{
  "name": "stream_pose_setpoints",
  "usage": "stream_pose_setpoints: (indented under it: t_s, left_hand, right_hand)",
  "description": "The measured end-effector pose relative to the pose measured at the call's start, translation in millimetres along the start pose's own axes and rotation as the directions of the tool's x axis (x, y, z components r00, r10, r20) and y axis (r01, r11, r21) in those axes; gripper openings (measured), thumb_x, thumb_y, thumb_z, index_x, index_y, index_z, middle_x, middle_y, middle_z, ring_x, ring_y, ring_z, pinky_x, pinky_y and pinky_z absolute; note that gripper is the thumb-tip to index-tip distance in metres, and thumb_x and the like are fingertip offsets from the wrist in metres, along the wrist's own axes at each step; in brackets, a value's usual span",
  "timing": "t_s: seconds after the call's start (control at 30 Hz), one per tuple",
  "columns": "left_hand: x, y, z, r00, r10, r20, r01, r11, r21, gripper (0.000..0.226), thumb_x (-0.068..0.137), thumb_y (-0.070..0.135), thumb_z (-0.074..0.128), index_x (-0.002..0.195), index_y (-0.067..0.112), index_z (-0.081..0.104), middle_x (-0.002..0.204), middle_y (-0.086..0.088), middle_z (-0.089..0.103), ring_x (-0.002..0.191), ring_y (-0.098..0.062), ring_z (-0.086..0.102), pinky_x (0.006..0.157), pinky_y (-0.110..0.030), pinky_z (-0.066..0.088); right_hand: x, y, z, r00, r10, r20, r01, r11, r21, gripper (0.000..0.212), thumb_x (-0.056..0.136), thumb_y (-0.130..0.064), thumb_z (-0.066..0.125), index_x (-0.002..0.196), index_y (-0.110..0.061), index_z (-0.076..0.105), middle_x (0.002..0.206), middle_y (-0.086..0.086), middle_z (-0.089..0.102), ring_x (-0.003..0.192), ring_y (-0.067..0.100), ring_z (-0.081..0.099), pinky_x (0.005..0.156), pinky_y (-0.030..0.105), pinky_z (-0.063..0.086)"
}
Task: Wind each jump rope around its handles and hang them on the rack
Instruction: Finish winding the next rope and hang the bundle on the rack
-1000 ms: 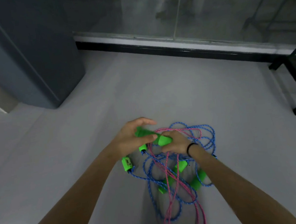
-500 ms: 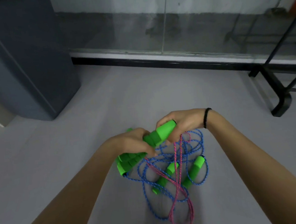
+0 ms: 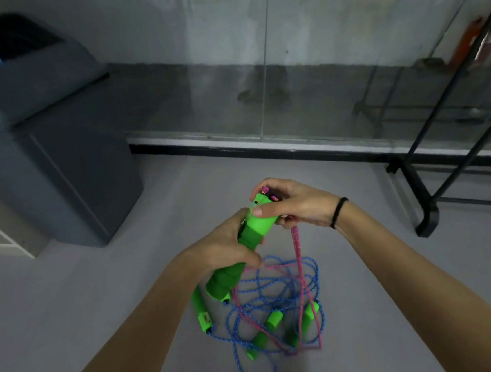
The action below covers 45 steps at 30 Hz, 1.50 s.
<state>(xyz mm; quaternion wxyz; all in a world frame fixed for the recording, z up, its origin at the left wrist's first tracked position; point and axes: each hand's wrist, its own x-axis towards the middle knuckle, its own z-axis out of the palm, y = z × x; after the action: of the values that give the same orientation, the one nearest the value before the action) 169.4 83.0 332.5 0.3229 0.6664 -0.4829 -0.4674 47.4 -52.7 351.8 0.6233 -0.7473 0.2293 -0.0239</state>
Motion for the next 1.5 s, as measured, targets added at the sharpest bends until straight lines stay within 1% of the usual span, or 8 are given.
stream_pose_setpoints:
  t_s: [0.43, 0.63, 0.8, 0.87, 0.97, 1.1, 1.3, 1.5]
  left_hand:
    - [-102.2, 369.7, -128.2, 0.984, 0.075, -0.160, -0.073, 0.997, 0.018, 0.037, 0.065, 0.012, 0.079, 0.083, 0.030, 0.052, 0.075, 0.004, 0.055, 0.066, -0.007, 0.052, 0.060, -0.014, 0.043]
    - [-147.9, 489.6, -172.0, 0.963, 0.128, -0.238, -0.110, 0.990, 0.086, 0.056, 0.047, 0.022, 0.066, 0.101, 0.011, 0.062, 0.073, -0.001, 0.055, 0.066, -0.015, 0.052, 0.060, -0.024, 0.040]
    - [-173.5, 540.2, -186.9, 0.923, 0.177, -0.342, -0.182, 0.983, 0.018, 0.036, 0.046, 0.015, 0.065, 0.082, 0.013, 0.061, 0.066, 0.001, 0.054, 0.059, -0.012, 0.050, 0.055, -0.023, 0.037]
    - [-180.1, 554.8, -191.4, 0.908, 0.195, -0.370, -0.209, 0.978, 0.003, 0.032, 0.046, 0.014, 0.065, 0.078, 0.016, 0.060, 0.063, 0.001, 0.055, 0.057, -0.013, 0.050, 0.055, -0.024, 0.037]
    - [-182.1, 566.8, -200.0, 0.891, 0.224, -0.395, -0.156, 0.968, 0.196, 0.035, 0.049, 0.017, 0.069, 0.081, 0.022, 0.057, 0.069, 0.003, 0.057, 0.062, -0.014, 0.054, 0.058, -0.024, 0.039]
    - [-185.5, 575.6, -198.6, 0.885, 0.312, -0.345, -0.022, 0.768, 0.640, 0.041, 0.063, 0.023, 0.066, 0.100, 0.029, 0.050, 0.093, -0.004, 0.065, 0.089, -0.028, 0.063, 0.071, -0.029, 0.049]
    - [-199.1, 574.2, -191.6, 0.917, 0.388, 0.086, -0.151, 0.139, 0.979, 0.040, 0.073, 0.034, 0.062, 0.110, 0.031, 0.048, 0.104, -0.006, 0.067, 0.098, -0.034, 0.062, 0.081, -0.038, 0.048]
    - [-213.3, 569.8, -219.6, 0.690, 0.692, 0.214, -0.456, 0.185, 0.871, 0.049, 0.066, 0.025, 0.061, 0.112, 0.031, 0.050, 0.091, 0.008, 0.066, 0.081, -0.020, 0.063, 0.063, -0.033, 0.050]
  right_hand:
    - [-116.0, -388.8, -128.0, 0.952, -0.178, -0.248, 0.186, 0.983, 0.009, 0.038, 0.072, -0.044, 0.071, 0.093, -0.015, 0.056, 0.068, 0.007, 0.052, 0.044, 0.009, 0.041, 0.041, 0.020, 0.029]
    - [-157.0, -460.0, -142.1, 0.871, -0.190, -0.452, 0.370, 0.860, 0.351, 0.059, 0.080, -0.064, 0.031, 0.094, -0.015, 0.060, 0.064, 0.006, 0.059, 0.044, 0.014, 0.052, 0.046, 0.022, 0.046]
    - [-186.3, -432.5, -99.8, 0.624, -0.328, -0.709, 0.363, 0.925, -0.109, 0.038, 0.093, -0.049, 0.032, 0.080, -0.015, 0.044, 0.057, -0.005, 0.042, 0.051, 0.006, 0.038, 0.056, 0.026, 0.035]
    - [-198.6, -420.9, -88.9, 0.720, -0.347, -0.601, 0.113, 0.913, -0.391, 0.029, 0.096, -0.039, 0.031, 0.092, -0.017, 0.049, 0.068, -0.001, 0.054, 0.061, 0.012, 0.051, 0.063, 0.031, 0.040]
    - [-224.5, -444.2, -83.0, 0.919, -0.191, -0.344, -0.185, 0.561, -0.807, 0.026, 0.097, -0.024, 0.029, 0.117, -0.016, 0.045, 0.105, 0.020, 0.062, 0.096, 0.036, 0.060, 0.074, 0.038, 0.043]
    - [-263.0, -537.2, -81.1, 0.999, -0.041, 0.024, 0.032, 0.207, -0.978, 0.026, 0.094, -0.019, 0.038, 0.114, -0.010, 0.053, 0.117, 0.020, 0.059, 0.106, 0.035, 0.056, 0.080, 0.033, 0.041]
    - [-275.3, -630.2, -121.5, 0.959, -0.269, 0.087, 0.197, 0.414, -0.889, 0.022, 0.088, -0.028, 0.058, 0.106, -0.021, 0.069, 0.102, -0.006, 0.071, 0.082, -0.002, 0.057, 0.069, 0.002, 0.038]
    - [-231.2, -582.8, -163.1, 0.902, -0.368, -0.225, 0.180, 0.796, -0.578, 0.019, 0.082, 0.000, 0.061, 0.101, 0.001, 0.067, 0.092, 0.017, 0.069, 0.073, 0.004, 0.060, 0.075, 0.020, 0.049]
